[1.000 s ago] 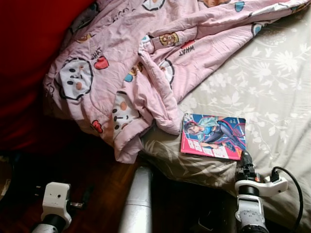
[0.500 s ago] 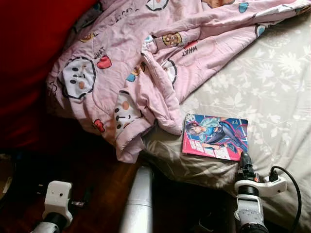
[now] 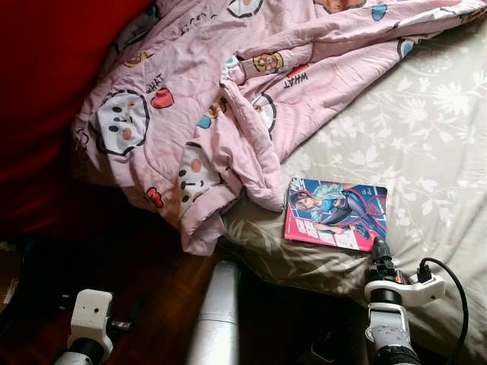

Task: Clean up the room

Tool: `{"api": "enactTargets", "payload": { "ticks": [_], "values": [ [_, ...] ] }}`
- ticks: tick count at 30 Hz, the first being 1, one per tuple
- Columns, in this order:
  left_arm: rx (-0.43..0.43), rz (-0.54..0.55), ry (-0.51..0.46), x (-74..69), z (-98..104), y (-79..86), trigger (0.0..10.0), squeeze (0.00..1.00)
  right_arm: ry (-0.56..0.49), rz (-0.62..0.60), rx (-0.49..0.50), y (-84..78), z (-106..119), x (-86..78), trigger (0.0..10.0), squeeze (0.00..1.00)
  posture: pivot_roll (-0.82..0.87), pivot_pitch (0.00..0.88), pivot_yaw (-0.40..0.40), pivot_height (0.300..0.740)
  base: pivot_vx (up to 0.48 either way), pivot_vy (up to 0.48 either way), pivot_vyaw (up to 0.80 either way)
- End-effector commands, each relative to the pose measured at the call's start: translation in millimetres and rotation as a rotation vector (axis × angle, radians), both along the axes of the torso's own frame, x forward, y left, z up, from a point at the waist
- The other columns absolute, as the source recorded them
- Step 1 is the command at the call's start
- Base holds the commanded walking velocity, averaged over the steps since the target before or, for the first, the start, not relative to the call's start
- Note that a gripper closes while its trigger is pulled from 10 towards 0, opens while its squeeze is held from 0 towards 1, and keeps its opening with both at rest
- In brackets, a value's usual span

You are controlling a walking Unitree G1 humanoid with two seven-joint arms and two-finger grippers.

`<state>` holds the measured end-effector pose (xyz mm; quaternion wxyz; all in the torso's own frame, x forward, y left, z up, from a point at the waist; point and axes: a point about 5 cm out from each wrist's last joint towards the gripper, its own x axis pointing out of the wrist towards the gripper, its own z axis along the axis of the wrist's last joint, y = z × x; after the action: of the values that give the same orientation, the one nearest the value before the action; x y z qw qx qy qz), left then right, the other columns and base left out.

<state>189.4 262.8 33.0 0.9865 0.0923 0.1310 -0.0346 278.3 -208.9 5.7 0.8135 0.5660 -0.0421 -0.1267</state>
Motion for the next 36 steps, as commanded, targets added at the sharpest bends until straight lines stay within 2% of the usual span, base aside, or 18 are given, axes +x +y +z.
{"api": "enactTargets", "payload": {
  "ticks": [1,5,12,20,26,31,36],
  "values": [
    [0.019,0.021,0.064,-14.2,-11,10.0,10.0,0.00,0.147,0.113,0.125,36.0,-31,-20.7,10.0,0.00,0.31,0.537,0.234,0.608,0.000,0.000,0.00],
    [0.020,0.021,0.065,-14.1,-12,10.5,10.0,0.00,0.145,0.155,0.132,44.1,-31,-18.4,10.0,0.00,0.31,0.537,0.234,0.608,0.000,0.000,0.00],
    [0.023,0.015,0.067,-15.3,-16,11.5,10.0,0.00,0.178,0.141,0.150,43.8,-35,-22.5,10.0,0.00,0.32,0.543,0.236,0.608,0.000,0.000,0.00],
    [0.025,0.023,0.083,-20.4,-22,19.5,10.0,0.00,0.301,0.112,0.154,40.7,-48,-35.2,10.0,0.00,0.33,0.542,0.236,0.608,0.000,0.000,0.00],
    [0.028,0.023,0.085,-22.4,-26,20.5,10.0,0.00,0.235,0.143,0.144,44.0,-40,-26.1,10.0,0.00,0.33,0.545,0.239,0.608,0.000,0.000,0.00],
    [0.027,0.019,0.082,-19.4,-27,18.1,10.0,0.00,0.113,0.194,0.154,52.3,-24,-8.2,10.0,0.00,0.32,0.539,0.236,0.608,0.000,0.000,0.00],
    [0.026,0.018,0.076,-17.8,-28,17.3,10.0,0.00,0.111,0.203,0.145,54.8,-21,-4.4,10.0,0.00,0.32,0.536,0.232,0.608,0.000,0.000,0.00]
  ]
}}
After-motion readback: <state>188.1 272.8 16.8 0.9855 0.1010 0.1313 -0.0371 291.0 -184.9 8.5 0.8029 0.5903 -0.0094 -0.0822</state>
